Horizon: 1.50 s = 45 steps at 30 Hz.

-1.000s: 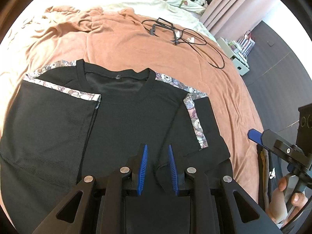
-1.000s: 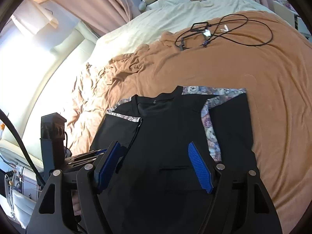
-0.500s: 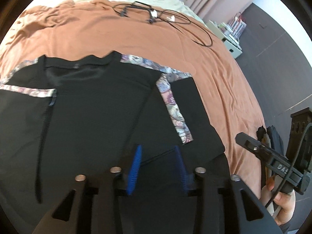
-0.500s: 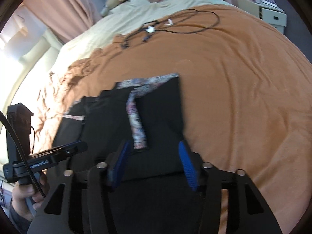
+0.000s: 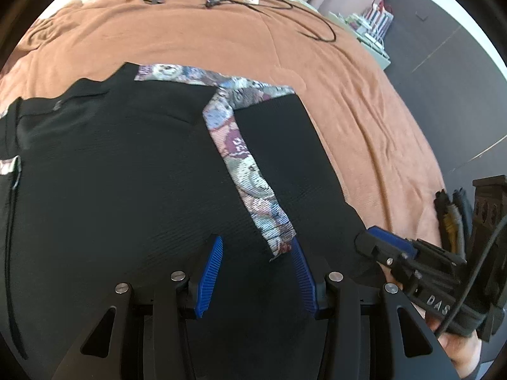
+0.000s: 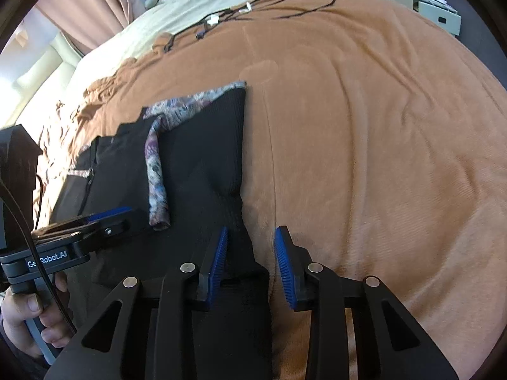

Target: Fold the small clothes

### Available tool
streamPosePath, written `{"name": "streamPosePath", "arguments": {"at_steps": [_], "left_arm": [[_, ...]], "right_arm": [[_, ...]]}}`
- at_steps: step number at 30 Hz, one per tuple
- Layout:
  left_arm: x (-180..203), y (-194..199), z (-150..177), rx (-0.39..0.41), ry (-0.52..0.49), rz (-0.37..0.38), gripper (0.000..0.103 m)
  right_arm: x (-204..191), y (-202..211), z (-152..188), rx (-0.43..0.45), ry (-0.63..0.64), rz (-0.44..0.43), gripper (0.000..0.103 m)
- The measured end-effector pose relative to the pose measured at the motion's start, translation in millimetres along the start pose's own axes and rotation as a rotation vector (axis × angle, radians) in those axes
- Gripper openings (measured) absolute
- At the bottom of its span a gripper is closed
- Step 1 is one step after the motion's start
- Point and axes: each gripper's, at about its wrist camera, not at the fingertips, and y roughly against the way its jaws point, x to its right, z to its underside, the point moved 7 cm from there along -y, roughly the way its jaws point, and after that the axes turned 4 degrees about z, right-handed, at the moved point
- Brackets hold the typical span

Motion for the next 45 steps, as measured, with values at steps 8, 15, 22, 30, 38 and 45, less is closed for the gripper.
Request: {"name": "streamPosePath", "arguments": {"at_steps": [8,15,22,30,38,45], "left_arm": [[8.1,-15.6,-4.2,0.034,-0.067,-0.071,0.066],[2.8,-17.5,-9.7,0.040,-0.116,-0.153,0.048],[-36.6,6.7,-21.3,0.047,-0.063,-0.157,0.012],[-105.0,56.5,-47.4,0.090,0.045,-0.244,0.012],[-127.5,80.8,-52.5,0.127,0.102,-0.221,0.045],[-132.3,64.4,-35.6,0.082,0.116,-0.197,0.048]], "right_arm": [[3.7,-10.4,2.9,0.003,-0.001,0.015,0.024],[6.2,-10.3,6.3,0.013,-0.011,0.011,0.024],[3.8,-9.2,9.7,0.024,-0.002,0.029,0.024],[2.1,-8.4,10.0,0.006,0.015,0.029,0.024],[0.5,-2.6,1.2,-0.040,-0.007,-0.017,0.036],[1.0,21.3,-11.0,0.044,0.024,-0.004,0.056]]}}
